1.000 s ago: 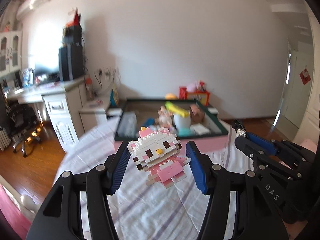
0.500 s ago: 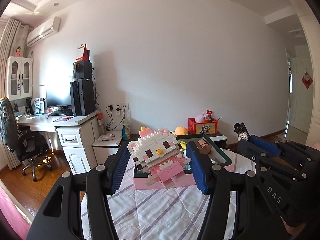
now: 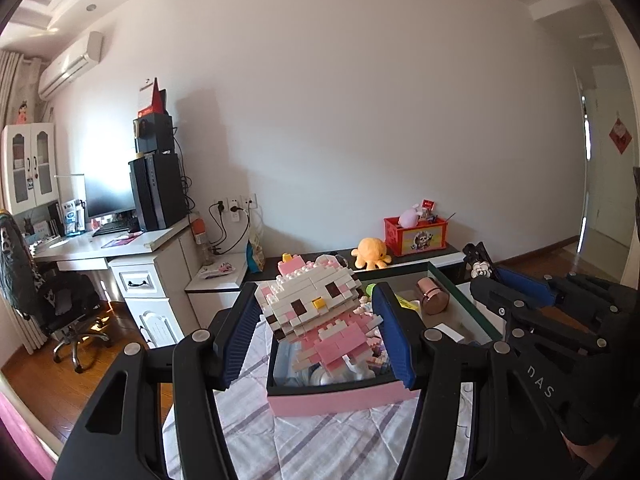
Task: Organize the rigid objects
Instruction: 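Lower the block figure into the pink box with the left tool while the right lowers the clip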
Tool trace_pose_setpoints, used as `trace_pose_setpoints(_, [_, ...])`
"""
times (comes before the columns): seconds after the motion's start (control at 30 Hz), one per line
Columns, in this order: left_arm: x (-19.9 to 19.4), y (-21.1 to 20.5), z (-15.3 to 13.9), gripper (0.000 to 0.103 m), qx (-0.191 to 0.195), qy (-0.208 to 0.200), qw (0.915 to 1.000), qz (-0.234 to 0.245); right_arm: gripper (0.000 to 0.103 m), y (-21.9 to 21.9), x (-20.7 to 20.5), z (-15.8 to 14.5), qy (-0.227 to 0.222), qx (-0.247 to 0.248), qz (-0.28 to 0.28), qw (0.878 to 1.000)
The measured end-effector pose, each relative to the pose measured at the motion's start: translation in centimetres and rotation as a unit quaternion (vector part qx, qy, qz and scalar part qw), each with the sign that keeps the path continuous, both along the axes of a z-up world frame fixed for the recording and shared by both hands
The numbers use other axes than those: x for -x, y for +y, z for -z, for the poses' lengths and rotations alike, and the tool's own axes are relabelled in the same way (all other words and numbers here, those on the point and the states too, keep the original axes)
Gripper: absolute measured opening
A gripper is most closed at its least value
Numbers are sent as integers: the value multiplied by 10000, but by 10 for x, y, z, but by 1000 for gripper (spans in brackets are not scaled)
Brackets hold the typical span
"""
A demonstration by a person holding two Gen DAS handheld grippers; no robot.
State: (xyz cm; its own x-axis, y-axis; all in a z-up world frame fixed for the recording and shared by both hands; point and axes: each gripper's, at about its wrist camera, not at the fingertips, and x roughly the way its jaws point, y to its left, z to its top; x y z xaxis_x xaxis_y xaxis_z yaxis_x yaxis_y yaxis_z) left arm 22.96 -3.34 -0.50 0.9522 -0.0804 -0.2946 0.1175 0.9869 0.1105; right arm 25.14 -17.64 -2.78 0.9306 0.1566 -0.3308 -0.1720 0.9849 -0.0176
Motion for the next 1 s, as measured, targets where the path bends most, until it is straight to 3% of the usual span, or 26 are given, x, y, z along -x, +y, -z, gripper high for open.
trace_pose_setpoints(0.17, [-78, -13, 13, 59, -35, 631, 9978, 185, 20, -5, -65, 4, 462, -158, -85, 9988])
trace_pose_setpoints(0.33, [-142, -23, 45, 59, -172, 1350, 9907, 91, 20, -4, -125, 32, 1134, -87, -88, 9935])
trace_pose_setpoints(0.5, [-171, -28, 78, 59, -214, 1815, 9832, 11, 21, -2, -150, 62, 1600, 3, -92, 9871])
trace_pose_setpoints(0.73, [-173, -32, 91, 60, -301, 1814, 9829, -56, 21, -11, -158, 76, 1667, -95, -2, 9860])
trace_pose_setpoints(0.9, [-170, -26, 86, 88, -290, 1693, 9848, -249, 25, -13, -153, 71, 1572, -81, 84, 9875])
trace_pose_setpoints(0.97, [-166, -21, 82, 99, -249, 1592, 9861, -393, 37, -18, -153, 68, 1621, -227, 126, 9864])
trace_pose_setpoints(1.0, [-163, -18, 79, 101, -228, 1563, 9862, -499, 52, -22, -151, 66, 1623, -269, 217, 9861])
